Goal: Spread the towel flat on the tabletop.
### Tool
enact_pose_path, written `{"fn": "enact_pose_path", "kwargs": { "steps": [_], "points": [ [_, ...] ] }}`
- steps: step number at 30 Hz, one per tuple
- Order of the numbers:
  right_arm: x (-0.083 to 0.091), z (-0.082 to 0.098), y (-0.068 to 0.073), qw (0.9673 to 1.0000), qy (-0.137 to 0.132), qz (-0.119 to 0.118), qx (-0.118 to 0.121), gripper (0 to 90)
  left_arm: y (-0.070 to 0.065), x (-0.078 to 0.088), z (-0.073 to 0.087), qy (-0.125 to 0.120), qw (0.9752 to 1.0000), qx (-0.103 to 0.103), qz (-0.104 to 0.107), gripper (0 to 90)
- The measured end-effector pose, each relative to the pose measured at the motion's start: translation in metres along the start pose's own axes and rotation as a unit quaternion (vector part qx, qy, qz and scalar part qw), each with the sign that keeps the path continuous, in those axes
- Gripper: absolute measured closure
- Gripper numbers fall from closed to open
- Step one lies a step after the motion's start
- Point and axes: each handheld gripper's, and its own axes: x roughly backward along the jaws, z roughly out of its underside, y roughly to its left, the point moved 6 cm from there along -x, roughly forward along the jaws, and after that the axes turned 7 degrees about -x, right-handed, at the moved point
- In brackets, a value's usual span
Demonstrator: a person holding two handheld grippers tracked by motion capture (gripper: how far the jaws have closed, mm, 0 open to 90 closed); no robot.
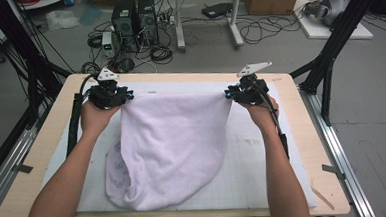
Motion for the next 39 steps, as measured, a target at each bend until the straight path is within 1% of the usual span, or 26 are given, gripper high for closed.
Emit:
{"fn": "enact_pose_path", "kwargs": {
  "steps": [1, 2, 3, 5, 6, 7, 9, 10, 12, 13, 15, 17, 18, 19, 20, 21, 22, 24, 26, 28, 30, 32, 34, 36, 38, 39],
  "points": [
    [-0.006, 0.006, 0.001, 0.9998, 0.012, -0.012, -0.005, 65.3, -0.003, -0.004, 0.006, 0.010, 0.9999, -0.005, 0.008, 62.8],
    [-0.011, 0.013, 0.004, 0.9998, 0.016, -0.015, -0.004, 64.7, -0.006, -0.006, 0.012, 0.012, 0.9997, -0.009, 0.017, 61.9],
    [-0.015, 0.021, 0.007, 0.9996, 0.018, -0.020, 0.002, 63.8, -0.010, -0.007, 0.018, 0.011, 0.9995, -0.010, 0.027, 61.4],
    [-0.020, 0.036, 0.013, 0.9989, 0.022, -0.042, -0.006, 62.4, -0.017, -0.006, 0.028, 0.011, 0.9990, -0.008, 0.043, 58.8],
    [-0.020, 0.043, 0.018, 0.9983, 0.024, -0.050, -0.013, 62.1, -0.021, -0.004, 0.032, 0.009, 0.9985, -0.012, 0.052, 58.0],
    [-0.020, 0.049, 0.022, 0.9982, 0.023, -0.054, -0.008, 61.3, -0.025, -0.001, 0.035, 0.006, 0.9982, -0.017, 0.057, 57.7],
    [-0.015, 0.058, 0.034, 0.9975, 0.016, -0.068, -0.005, 60.3, -0.034, 0.006, 0.039, -0.004, 0.9973, -0.023, 0.070, 55.9],
    [-0.011, 0.061, 0.039, 0.9973, 0.013, -0.073, 0.000, 59.9, -0.040, 0.010, 0.041, -0.009, 0.9966, -0.028, 0.077, 55.2],
    [-0.003, 0.067, 0.051, 0.9961, 0.005, -0.089, -0.002, 59.0, -0.049, 0.018, 0.046, -0.017, 0.9953, -0.036, 0.089, 54.2],
    [0.001, 0.070, 0.057, 0.9956, 0.003, -0.094, -0.001, 57.8, -0.054, 0.022, 0.049, -0.021, 0.9948, -0.037, 0.092, 53.4],
    [0.009, 0.075, 0.068, 0.9946, -0.006, -0.104, 0.009, 57.0, -0.063, 0.030, 0.056, -0.031, 0.9934, -0.042, 0.102, 52.5],
    [0.017, 0.082, 0.079, 0.9936, -0.003, -0.111, 0.021, 55.8, -0.072, 0.039, 0.063, -0.038, 0.9921, -0.044, 0.111, 51.4],
    [0.021, 0.085, 0.085, 0.9928, -0.011, -0.117, 0.024, 55.7, -0.077, 0.043, 0.067, -0.040, 0.9911, -0.047, 0.118, 51.0],
    [0.023, 0.089, 0.090, 0.9918, -0.004, -0.125, 0.024, 53.6, -0.081, 0.047, 0.071, -0.037, 0.9906, -0.051, 0.122, 50.7],
    [0.026, 0.092, 0.095, 0.9915, 0.004, -0.127, 0.028, 53.0, -0.085, 0.051, 0.075, -0.035, 0.9899, -0.054, 0.126, 50.1],
    [0.029, 0.095, 0.101, 0.9908, -0.007, -0.131, 0.035, 53.8, -0.090, 0.055, 0.078, -0.037, 0.9894, -0.054, 0.130, 48.9],
    [0.032, 0.099, 0.106, 0.9896, -0.015, -0.138, 0.038, 54.0, -0.094, 0.058, 0.082, -0.039, 0.9885, -0.058, 0.134, 48.8],
    [0.034, 0.108, 0.116, 0.9882, -0.011, -0.147, 0.041, 53.8, -0.101, 0.065, 0.088, -0.042, 0.9874, -0.060, 0.141, 48.0],
    [0.034, 0.116, 0.125, 0.9867, -0.016, -0.155, 0.046, 53.8, -0.109, 0.072, 0.093, -0.047, 0.9862, -0.064, 0.146, 47.1],
    [0.034, 0.123, 0.133, 0.9853, -0.021, -0.163, 0.048, 53.8, -0.118, 0.079, 0.097, -0.050, 0.9847, -0.073, 0.150, 46.5],
    [0.032, 0.129, 0.139, 0.9841, -0.019, -0.171, 0.047, 53.4, -0.127, 0.083, 0.101, -0.045, 0.9831, -0.082, 0.157, 45.2],
    [0.030, 0.135, 0.147, 0.9824, -0.013, -0.180, 0.049, 52.8, -0.136, 0.086, 0.107, -0.043, 0.9810, -0.092, 0.165, 44.5],
    [0.029, 0.139, 0.153, 0.9808, -0.007, -0.187, 0.056, 52.5, -0.145, 0.089, 0.112, -0.043, 0.9793, -0.093, 0.174, 43.1],
    [0.029, 0.144, 0.160, 0.9792, -0.002, -0.194, 0.060, 52.2, -0.154, 0.090, 0.117, -0.041, 0.9765, -0.101, 0.186, 42.7],
    [0.028, 0.147, 0.165, 0.9776, 0.000, -0.201, 0.062, 52.0, -0.162, 0.089, 0.122, -0.034, 0.9735, -0.105, 0.200, 41.9],
    [0.027, 0.149, 0.167, 0.9769, 0.004, -0.204, 0.062, 51.8, -0.166, 0.087, 0.124, -0.029, 0.9722, -0.108, 0.206, 41.8]
  ]
}}
